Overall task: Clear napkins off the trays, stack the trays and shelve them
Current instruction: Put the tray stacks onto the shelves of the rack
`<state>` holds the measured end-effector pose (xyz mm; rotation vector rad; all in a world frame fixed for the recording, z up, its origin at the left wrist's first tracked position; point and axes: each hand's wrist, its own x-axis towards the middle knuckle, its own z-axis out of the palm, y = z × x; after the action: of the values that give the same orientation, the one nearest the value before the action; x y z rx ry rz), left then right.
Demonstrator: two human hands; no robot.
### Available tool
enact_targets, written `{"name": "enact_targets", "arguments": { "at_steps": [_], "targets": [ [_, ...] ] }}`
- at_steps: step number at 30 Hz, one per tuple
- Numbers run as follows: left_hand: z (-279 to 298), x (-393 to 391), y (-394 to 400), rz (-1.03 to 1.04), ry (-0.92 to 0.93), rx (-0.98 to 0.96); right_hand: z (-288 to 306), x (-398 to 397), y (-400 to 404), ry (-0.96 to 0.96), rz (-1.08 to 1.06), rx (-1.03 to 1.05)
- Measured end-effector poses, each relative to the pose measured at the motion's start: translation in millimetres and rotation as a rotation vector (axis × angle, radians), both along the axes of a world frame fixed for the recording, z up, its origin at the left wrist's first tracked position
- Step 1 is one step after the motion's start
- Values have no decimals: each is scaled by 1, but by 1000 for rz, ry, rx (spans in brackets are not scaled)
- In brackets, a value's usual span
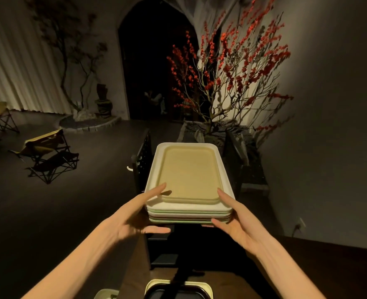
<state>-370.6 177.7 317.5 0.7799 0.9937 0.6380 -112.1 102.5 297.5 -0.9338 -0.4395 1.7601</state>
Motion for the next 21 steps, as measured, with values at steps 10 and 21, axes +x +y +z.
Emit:
{"name": "enact_targets", "arguments": {
  "at_steps": [10, 21],
  "targets": [
    [-1, 9, 13, 71, -70, -16, -7, -5, 19, 64, -66, 58],
    [-13, 11, 24, -7, -93, 27, -9, 3, 24, 8, -26, 73]
  ]
}}
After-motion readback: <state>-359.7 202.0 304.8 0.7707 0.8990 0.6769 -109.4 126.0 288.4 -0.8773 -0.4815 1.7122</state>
